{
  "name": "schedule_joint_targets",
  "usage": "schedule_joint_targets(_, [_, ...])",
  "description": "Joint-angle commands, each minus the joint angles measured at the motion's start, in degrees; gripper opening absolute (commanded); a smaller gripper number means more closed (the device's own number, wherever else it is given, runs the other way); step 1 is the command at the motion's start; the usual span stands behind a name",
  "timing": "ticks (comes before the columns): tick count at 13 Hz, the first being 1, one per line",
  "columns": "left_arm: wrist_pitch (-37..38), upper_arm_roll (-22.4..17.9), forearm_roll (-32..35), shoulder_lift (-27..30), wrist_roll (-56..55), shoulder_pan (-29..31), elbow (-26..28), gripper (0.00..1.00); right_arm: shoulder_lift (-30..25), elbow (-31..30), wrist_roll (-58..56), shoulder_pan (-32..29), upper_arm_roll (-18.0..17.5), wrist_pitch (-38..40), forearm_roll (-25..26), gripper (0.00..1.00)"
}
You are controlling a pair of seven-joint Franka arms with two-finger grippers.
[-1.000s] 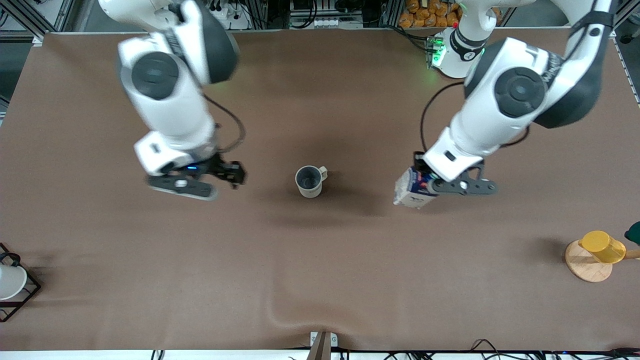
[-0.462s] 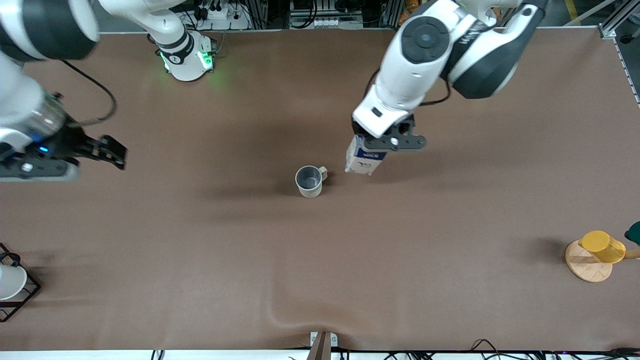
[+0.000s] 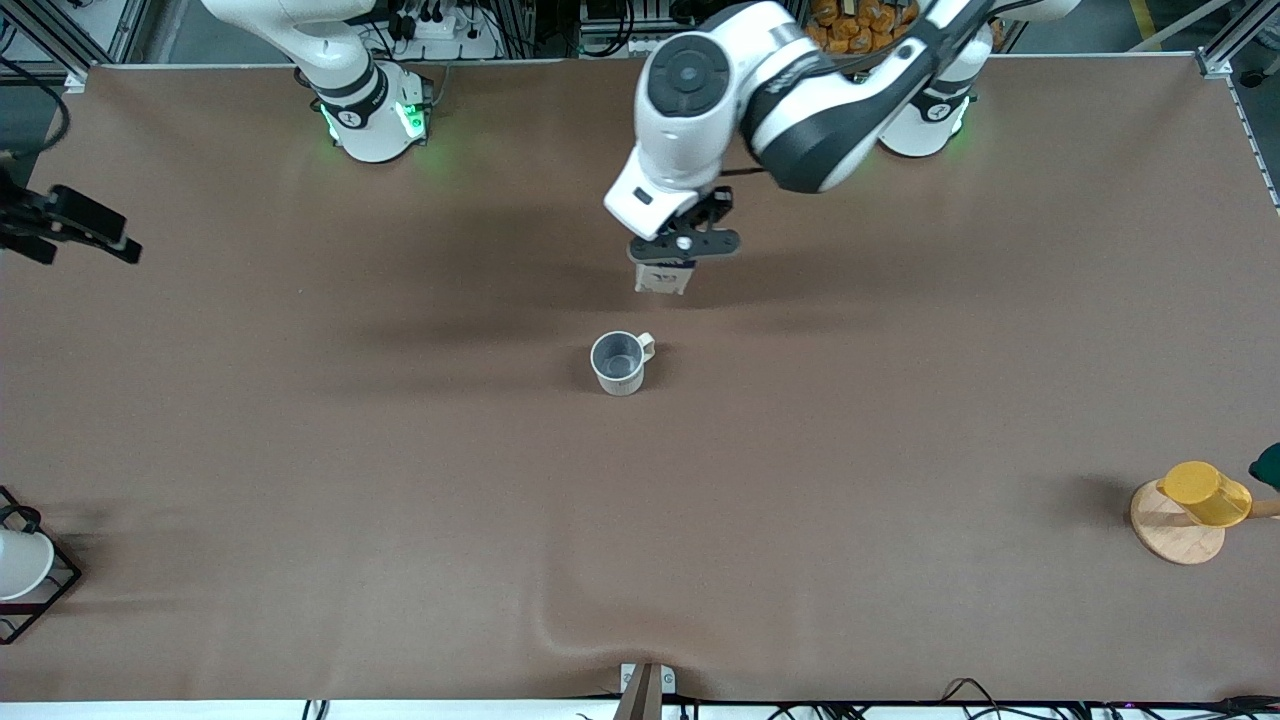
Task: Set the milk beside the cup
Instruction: 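Set the mug down, open the right gripper and withdraw it, then carry the milk carton with the left gripper beside the mug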
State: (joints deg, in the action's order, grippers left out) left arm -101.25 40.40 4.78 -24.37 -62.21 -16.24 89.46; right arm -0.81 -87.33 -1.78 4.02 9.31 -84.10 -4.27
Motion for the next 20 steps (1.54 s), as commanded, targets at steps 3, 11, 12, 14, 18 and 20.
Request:
schedule_joint_targets(3, [0.1, -0.5, 0.1, -5.5, -7.1, -4.8, -4.5, 0.37, -1.0, -6.1, -1.0, -3.7, -3.8, -4.0, 0.9, 1.0])
schedule_joint_targets(11, [-2.5, -1.7, 7.6, -9.8, -6.6, -7.8, -6.1, 0.38, -1.3, -7.4, -10.4, -7.9, -5.7, -5.3, 4.7, 1.0])
schedule_joint_targets(12, [-2.8, -1.7, 8.1, -10.0, -6.5, -7.8, -6.2, 0.38, -1.2, -7.6, -10.4, -7.9, -5.7, -5.0, 4.7, 1.0])
schedule_joint_targets(14, [-3.6, -1.7, 10.0, -10.8, -6.4, -8.5, -6.2, 0.38, -1.2, -7.5, -7.6, -7.5, -5.8, -4.7, 4.6, 1.0])
schedule_joint_targets(18, [-4.8, -2.2, 14.5, -12.5, -5.5, -8.5, -6.2, 0.38, -1.2, -7.5, -4.7, -6.7, -5.9, -4.8, 3.8, 1.0])
schedule_joint_targets(20, [-5.3, -2.5, 14.6, -12.7, -4.9, -8.5, -6.2, 0.38, -1.0, -7.5, -4.9, -6.2, -5.9, -4.6, 3.8, 1.0])
